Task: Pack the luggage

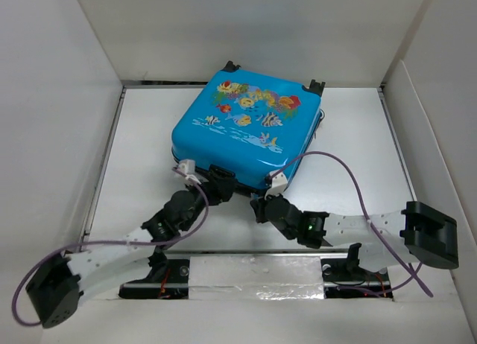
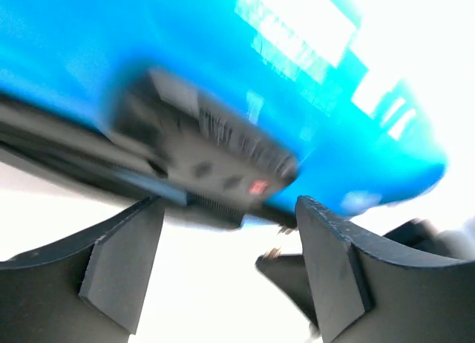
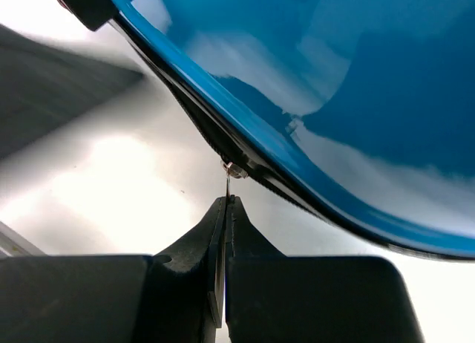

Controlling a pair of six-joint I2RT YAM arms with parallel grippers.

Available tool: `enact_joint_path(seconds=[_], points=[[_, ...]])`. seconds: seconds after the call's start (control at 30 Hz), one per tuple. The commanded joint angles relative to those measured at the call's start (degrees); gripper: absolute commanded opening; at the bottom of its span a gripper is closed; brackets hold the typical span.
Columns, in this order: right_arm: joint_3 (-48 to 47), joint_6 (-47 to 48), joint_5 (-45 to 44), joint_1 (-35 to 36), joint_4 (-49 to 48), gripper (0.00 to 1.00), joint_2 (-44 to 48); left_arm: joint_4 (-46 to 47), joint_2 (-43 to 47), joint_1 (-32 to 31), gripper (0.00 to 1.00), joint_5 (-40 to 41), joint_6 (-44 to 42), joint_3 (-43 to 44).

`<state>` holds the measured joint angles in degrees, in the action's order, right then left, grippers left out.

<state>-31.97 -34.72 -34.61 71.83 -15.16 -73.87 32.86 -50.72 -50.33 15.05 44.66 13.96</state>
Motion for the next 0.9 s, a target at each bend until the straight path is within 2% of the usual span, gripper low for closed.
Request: enact_joint_path(seconds=[0.0,0.03,0.1,0.17,0.3,0.33,0.4,0.43,0.47,0.5,0.53,0.63,0.7,0.87], points=[[-2.92,0.88,6.13,-0.11,-5.24,0.00,0.48,-12.53,12.28,1.11,0.68,13.56,-2.92,2.91],[-3.36,0.88,6.66,-0.11,-5.06,0.00,0.39,-16.74,16.66,2.15,0.66,16.13,-2.83,4.83],[-3.28,0.88,6.92,-0.11,-5.32,0.00,-0.14,-17.40,18.37,6.78,0.65,18.52,-3.52,7.04],[-2.05,0.27,6.84,-0.11,-6.11,0.00,-0.49,-16.34,14.18,11.72,0.65,16.17,-5.11,12.91],[-1.26,0.44,7.10,-0.11,-5.94,0.00,0.56,-15.37,2.23,26.21,0.67,4.67,-4.77,23.73],[-1.52,1.05,7.10,-0.11,-5.76,0.00,0.74,-16.24,-1.45,31.81,0.67,4.29,-3.81,27.06],[-2.48,1.15,7.10,-0.11,-4.19,0.00,0.83,-14.94,-4.55,38.08,0.69,1.41,0.58,28.32],[-2.75,1.58,7.19,-0.11,-3.92,0.00,0.83,-13.54,-8.04,42.02,0.69,-2.01,2.34,28.84],[-2.93,1.85,7.10,-0.11,-3.74,0.00,0.65,-12.31,-10.17,49.37,0.69,-6.04,3.49,29.11],[-3.19,2.02,7.27,-0.11,-3.74,0.00,0.65,-11.43,-12.97,51.88,0.69,-12.87,4.54,29.81],[-3.28,2.37,7.36,-0.11,-3.74,0.00,0.48,-12.63,-19.61,53.91,0.69,-15.90,4.29,33.21],[-4.41,3.60,7.98,0.41,-4.70,0.00,-1.01,-18.07,-31.06,54.81,0.68,-21.98,0.17,41.29],[-5.47,4.30,8.07,0.41,-5.32,0.00,-2.15,-15.47,-33.21,52.88,0.66,-26.36,-0.02,40.80],[-11.26,6.42,8.77,0.94,-5.85,0.00,-7.78,-12.56,-36.02,47.78,0.67,-25.50,0.42,38.87]])
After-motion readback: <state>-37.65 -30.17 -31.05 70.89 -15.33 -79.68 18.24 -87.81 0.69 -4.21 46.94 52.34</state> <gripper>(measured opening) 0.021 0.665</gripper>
